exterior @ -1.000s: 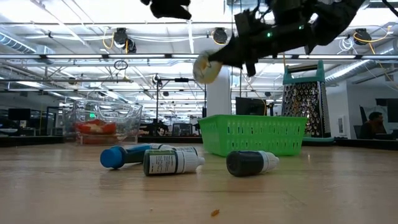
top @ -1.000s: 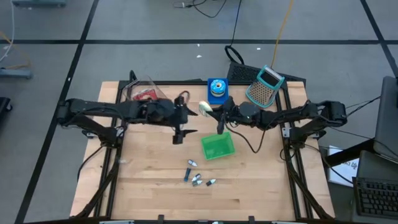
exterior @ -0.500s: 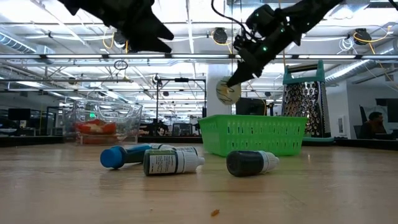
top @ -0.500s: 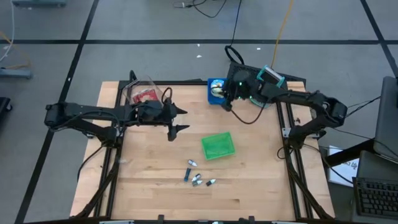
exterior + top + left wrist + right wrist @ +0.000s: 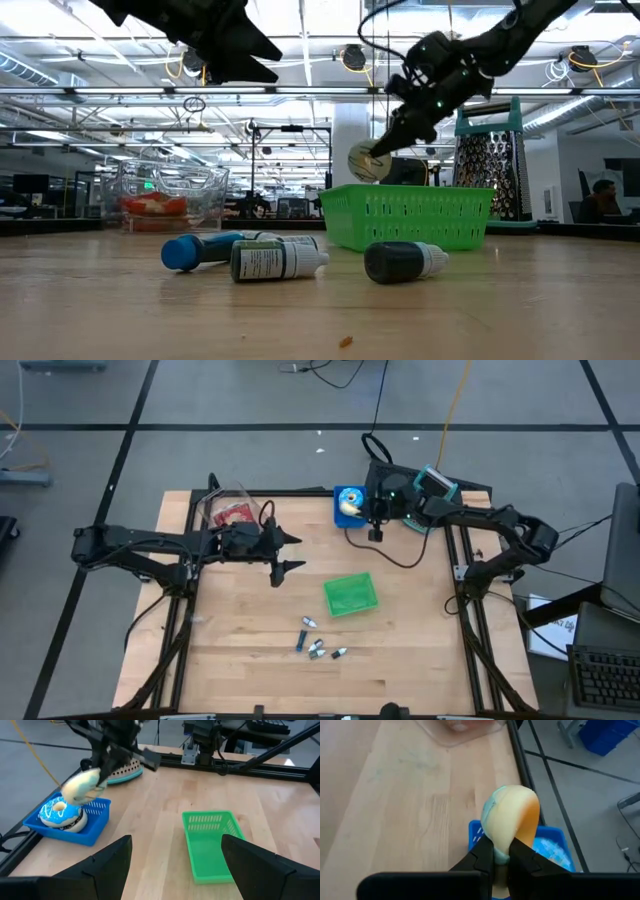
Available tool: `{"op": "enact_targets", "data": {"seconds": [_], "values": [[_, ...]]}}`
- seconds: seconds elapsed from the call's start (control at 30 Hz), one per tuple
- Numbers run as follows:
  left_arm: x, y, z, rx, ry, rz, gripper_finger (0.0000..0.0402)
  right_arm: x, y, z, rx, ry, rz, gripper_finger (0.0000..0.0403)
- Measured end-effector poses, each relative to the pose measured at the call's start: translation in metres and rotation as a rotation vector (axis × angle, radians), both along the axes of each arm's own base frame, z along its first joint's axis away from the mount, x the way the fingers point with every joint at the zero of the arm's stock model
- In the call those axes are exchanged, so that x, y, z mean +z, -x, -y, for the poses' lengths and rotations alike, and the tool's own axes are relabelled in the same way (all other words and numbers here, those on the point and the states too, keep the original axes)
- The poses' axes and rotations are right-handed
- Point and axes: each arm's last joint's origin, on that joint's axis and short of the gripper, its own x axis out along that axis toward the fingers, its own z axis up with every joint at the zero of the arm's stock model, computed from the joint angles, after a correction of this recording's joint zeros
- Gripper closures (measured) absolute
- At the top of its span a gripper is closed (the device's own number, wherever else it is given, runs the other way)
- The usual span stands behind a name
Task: Pick & Place Food Item
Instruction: Put the light blue donut into the blue bin
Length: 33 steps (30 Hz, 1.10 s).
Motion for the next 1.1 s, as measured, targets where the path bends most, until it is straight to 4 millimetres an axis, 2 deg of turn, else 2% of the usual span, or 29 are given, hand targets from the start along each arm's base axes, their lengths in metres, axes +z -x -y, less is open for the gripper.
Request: {"op": "enact_targets", "data": {"seconds": [0.3, 0.5, 0.67, 0.87, 1.1], "values": [[0.000, 0.000, 0.000, -0.002, 0.000, 0.000, 0.0091, -0.024, 0.009, -0.003, -0.015, 0.014, 0.029, 0.0385], [0.000, 0.000, 0.000, 0.001, 0.007, 0.002, 0.0091, -0.034, 0.017, -0.002, -0.012, 0.038, 0.005, 0.0385], [0.000, 0.000, 0.000, 0.002, 0.008, 0.002, 0.0091, -0.039, 0.021, -0.002, -0.017, 0.088, 0.059, 0.0385], [0.000, 0.000, 0.000, 0.002, 0.009, 0.003, 0.0091, -0.041, 0.017, 0.001, -0.019, 0.103, 0.094, 0.0385], [0.000, 0.000, 0.000, 0.008, 0.009, 0.004, 0.0091, -0.063, 0.010, 0.006, -0.031, 0.055, 0.057, 0.0385]]}}
